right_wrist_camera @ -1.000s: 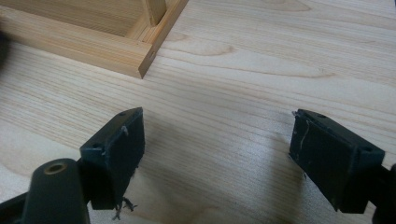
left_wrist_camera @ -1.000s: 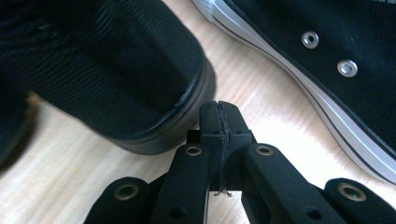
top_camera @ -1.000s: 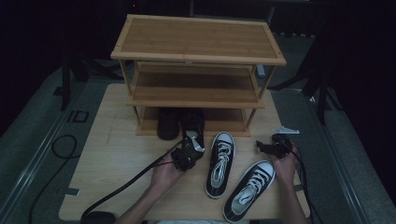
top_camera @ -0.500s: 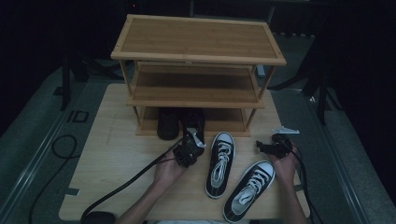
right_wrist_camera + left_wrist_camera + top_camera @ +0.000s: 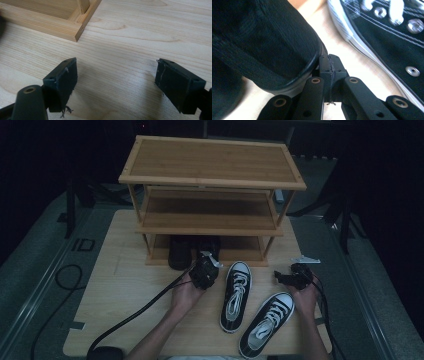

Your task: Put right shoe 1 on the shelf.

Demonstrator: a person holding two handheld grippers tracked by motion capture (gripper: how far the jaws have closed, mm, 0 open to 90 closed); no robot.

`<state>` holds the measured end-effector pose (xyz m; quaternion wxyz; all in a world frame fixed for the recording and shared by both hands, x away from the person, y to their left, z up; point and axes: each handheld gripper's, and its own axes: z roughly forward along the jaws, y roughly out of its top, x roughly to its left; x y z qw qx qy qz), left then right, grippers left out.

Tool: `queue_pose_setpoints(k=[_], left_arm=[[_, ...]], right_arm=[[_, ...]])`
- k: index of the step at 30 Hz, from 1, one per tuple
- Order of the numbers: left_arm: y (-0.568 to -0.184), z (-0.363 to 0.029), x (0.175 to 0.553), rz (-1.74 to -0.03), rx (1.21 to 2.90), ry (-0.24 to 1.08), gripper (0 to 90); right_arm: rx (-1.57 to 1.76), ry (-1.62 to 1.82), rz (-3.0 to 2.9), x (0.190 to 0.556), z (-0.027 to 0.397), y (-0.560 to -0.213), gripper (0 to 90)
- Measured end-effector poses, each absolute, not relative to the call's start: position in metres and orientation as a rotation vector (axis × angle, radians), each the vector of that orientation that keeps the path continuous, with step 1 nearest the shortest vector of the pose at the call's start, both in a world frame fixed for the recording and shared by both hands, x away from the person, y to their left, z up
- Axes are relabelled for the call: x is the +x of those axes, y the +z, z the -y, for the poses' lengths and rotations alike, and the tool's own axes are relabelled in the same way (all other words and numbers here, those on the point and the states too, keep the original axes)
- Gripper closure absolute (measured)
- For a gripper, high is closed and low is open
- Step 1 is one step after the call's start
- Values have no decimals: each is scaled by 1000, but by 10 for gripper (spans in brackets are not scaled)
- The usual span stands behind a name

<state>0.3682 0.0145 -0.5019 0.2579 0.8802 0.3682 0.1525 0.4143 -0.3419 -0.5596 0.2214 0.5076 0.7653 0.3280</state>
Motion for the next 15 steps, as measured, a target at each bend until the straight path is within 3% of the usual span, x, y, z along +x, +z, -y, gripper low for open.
queue_pose_setpoints(k=[15], left_arm=[[-498, -18, 390, -1053, 2357, 448, 900]], right_arm=[[1402, 908, -2115, 414, 342, -560, 178]])
